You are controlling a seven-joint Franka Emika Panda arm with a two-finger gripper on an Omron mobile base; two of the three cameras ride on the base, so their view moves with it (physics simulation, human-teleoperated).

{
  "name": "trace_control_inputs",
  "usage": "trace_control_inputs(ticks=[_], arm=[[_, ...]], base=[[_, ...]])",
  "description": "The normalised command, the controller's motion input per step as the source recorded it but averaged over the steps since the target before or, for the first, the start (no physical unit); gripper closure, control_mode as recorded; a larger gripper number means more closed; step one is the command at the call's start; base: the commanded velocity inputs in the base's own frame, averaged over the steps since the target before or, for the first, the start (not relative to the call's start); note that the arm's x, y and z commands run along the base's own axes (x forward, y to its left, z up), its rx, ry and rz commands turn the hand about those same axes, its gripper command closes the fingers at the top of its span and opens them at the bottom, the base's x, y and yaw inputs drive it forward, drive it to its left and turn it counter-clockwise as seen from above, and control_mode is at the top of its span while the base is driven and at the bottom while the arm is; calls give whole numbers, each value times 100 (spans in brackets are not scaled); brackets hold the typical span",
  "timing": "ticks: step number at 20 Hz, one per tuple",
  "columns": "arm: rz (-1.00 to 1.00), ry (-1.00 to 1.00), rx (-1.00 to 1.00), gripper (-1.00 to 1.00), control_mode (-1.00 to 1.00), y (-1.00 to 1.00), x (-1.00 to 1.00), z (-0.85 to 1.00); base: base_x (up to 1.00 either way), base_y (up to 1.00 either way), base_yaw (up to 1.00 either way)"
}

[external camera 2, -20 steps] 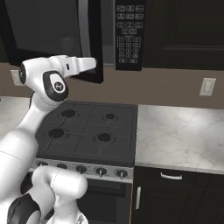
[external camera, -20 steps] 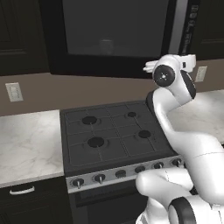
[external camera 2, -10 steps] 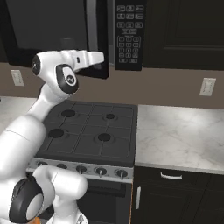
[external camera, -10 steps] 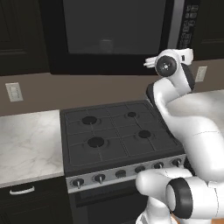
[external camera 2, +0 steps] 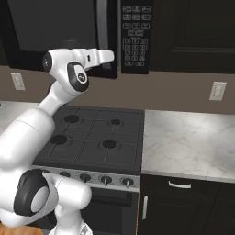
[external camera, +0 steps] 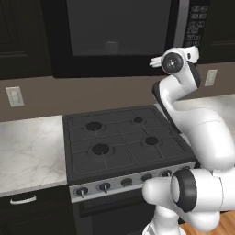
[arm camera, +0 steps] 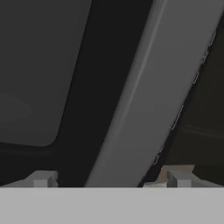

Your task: Pick the mug from the counter and place it inside the microwave. Then close the microwave.

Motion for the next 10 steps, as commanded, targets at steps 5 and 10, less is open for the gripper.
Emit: trace_control_inputs(ticks=[5, 10], arm=[[1, 1, 0, -100, -100, 0, 27, 5], [1, 0, 0, -100, -100, -1, 29, 8]], base=[[0, 0, 0], [0, 0, 0]])
